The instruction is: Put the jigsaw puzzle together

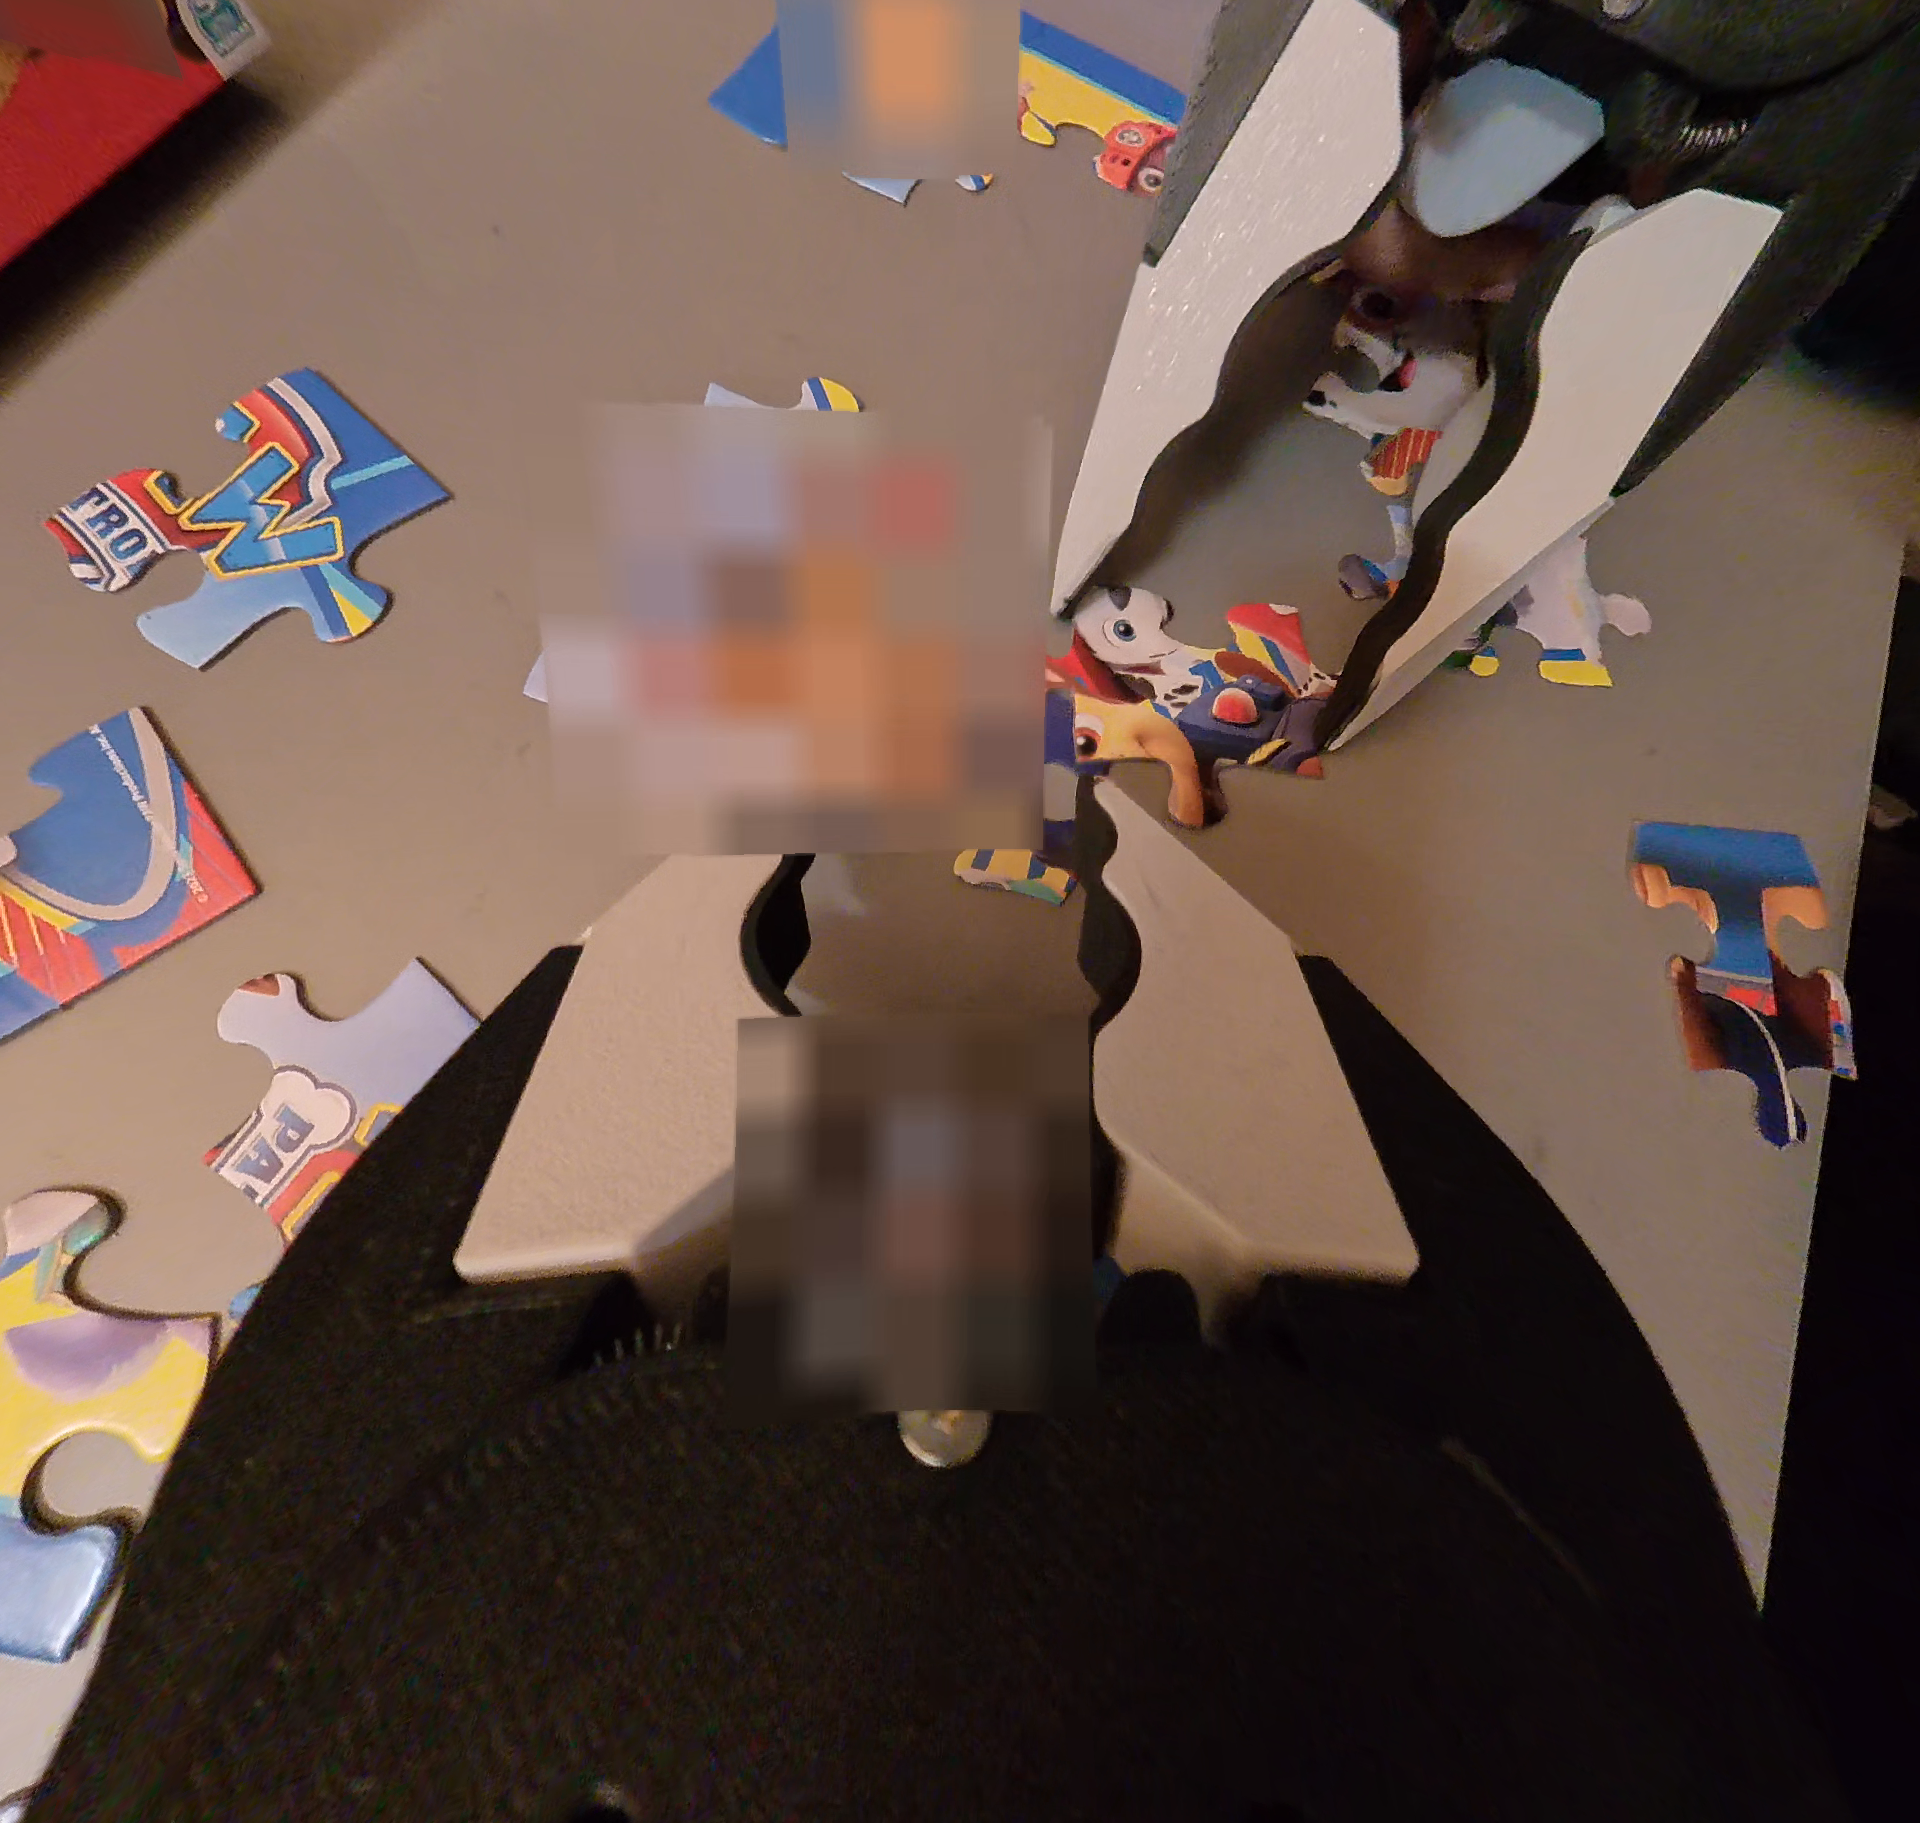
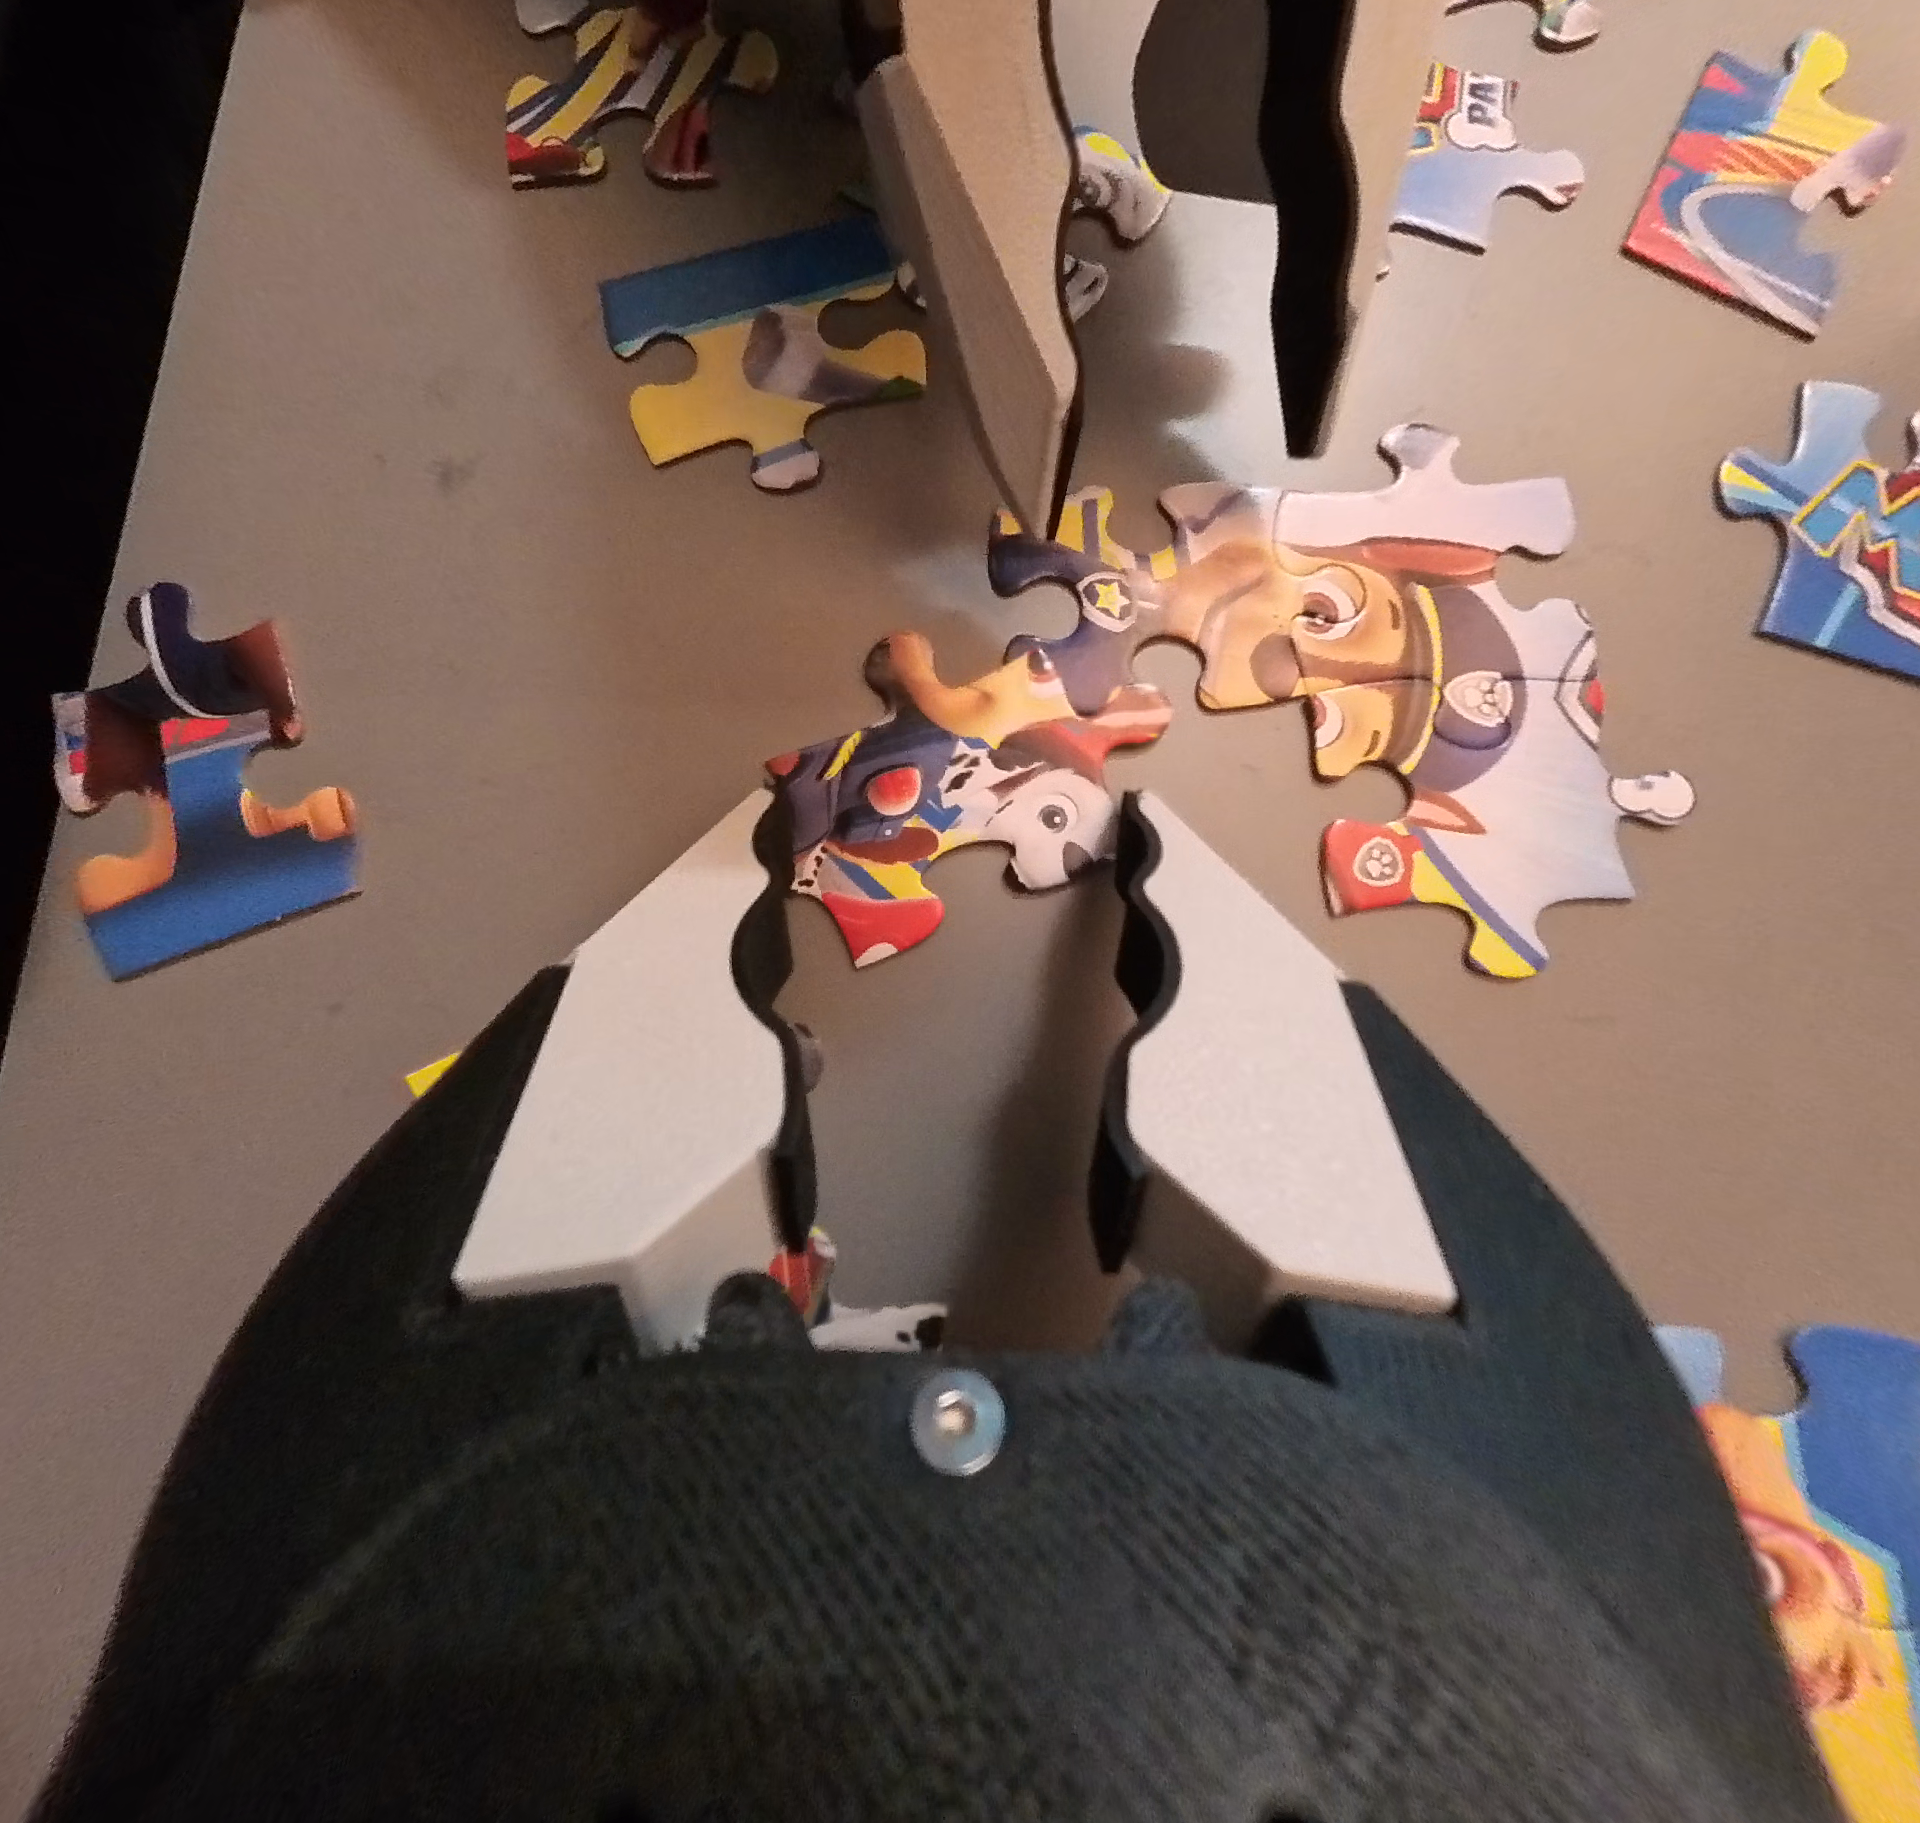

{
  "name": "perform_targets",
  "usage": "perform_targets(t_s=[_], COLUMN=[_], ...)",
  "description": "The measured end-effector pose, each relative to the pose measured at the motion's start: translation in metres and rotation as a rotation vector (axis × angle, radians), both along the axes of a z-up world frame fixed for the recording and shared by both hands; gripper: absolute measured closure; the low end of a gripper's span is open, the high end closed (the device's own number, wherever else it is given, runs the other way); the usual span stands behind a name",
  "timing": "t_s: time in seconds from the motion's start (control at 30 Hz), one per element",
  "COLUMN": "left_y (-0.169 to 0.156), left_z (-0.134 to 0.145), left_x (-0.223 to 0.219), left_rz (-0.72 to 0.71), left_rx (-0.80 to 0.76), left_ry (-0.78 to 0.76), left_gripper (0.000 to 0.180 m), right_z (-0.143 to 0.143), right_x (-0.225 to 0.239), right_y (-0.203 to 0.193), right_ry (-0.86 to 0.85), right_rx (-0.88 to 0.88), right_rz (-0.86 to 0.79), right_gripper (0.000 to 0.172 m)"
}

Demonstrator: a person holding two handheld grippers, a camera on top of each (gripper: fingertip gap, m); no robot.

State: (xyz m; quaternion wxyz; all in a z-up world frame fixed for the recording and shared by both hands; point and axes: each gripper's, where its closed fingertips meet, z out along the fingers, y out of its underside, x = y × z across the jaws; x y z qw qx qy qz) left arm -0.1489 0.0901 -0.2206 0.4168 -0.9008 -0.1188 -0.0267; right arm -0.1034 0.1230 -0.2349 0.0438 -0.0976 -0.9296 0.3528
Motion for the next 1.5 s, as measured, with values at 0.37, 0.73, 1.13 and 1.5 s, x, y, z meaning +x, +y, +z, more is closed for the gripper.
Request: perform_targets(t_s=[0.37, 0.73, 1.13, 1.5], left_y=[0.004, 0.008, 0.007, -0.003], left_z=[-0.005, -0.015, -0.014, -0.015], left_x=[0.004, 0.004, -0.007, 0.001], left_rz=[-0.02, -0.021, 0.029, -0.015], left_rx=[-0.024, -0.075, -0.078, -0.098], left_ry=[0.049, 0.06, 0.055, 0.026], left_gripper=[0.133, 0.135, 0.16, 0.16], right_z=[0.014, 0.013, -0.001, 0.0], right_x=[-0.035, -0.07, -0.058, -0.054], right_y=[0.012, 0.028, 0.031, 0.021], right_ry=[-0.021, 0.021, -0.005, 0.006], right_rx=[-0.117, -0.082, -0.013, -0.036], right_rz=[-0.234, -0.354, -0.334, -0.293], right_gripper=[0.11, 0.116, 0.091, 0.113])
